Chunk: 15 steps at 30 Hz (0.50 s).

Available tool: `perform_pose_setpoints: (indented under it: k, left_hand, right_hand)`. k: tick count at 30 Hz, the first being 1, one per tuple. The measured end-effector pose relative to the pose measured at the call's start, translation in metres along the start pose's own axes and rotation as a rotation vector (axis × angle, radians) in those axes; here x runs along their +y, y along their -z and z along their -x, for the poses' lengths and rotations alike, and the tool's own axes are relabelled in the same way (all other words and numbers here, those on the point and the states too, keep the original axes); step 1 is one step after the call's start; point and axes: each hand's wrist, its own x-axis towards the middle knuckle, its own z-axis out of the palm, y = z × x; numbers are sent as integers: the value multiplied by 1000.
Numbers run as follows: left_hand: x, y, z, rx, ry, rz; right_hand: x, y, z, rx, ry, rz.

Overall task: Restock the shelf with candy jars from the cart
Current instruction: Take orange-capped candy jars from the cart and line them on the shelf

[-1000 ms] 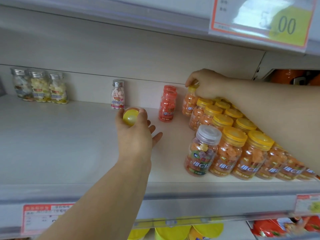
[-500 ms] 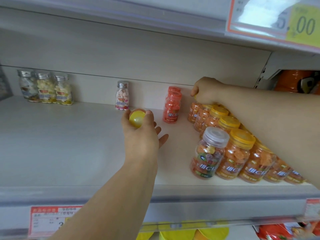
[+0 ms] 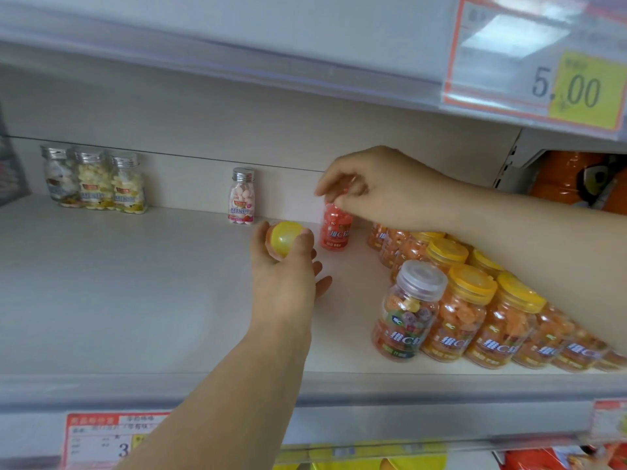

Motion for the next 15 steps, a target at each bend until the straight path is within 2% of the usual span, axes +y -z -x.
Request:
perform_pose_setpoints:
  k: [3,5,7,11,15]
  left_hand:
    - [0,0,1,-24,0,-28]
    - [1,0,1,-29,4,-55]
    - [1,0,0,-45,4,-84]
    - [2,-1,2,-90,11,-120]
    - [2,0,4,-26,-56,-229]
  right_hand:
    - [-24,-8,-2,-242,-21,-92]
    - [-27,-14,-7,-297,-118,-191]
    - [-27,-18,-10,-300,-177,-238]
    - [-20,-23,-12,-217,-170,-66]
    - [-7,-20,-14,-87,-229,-116]
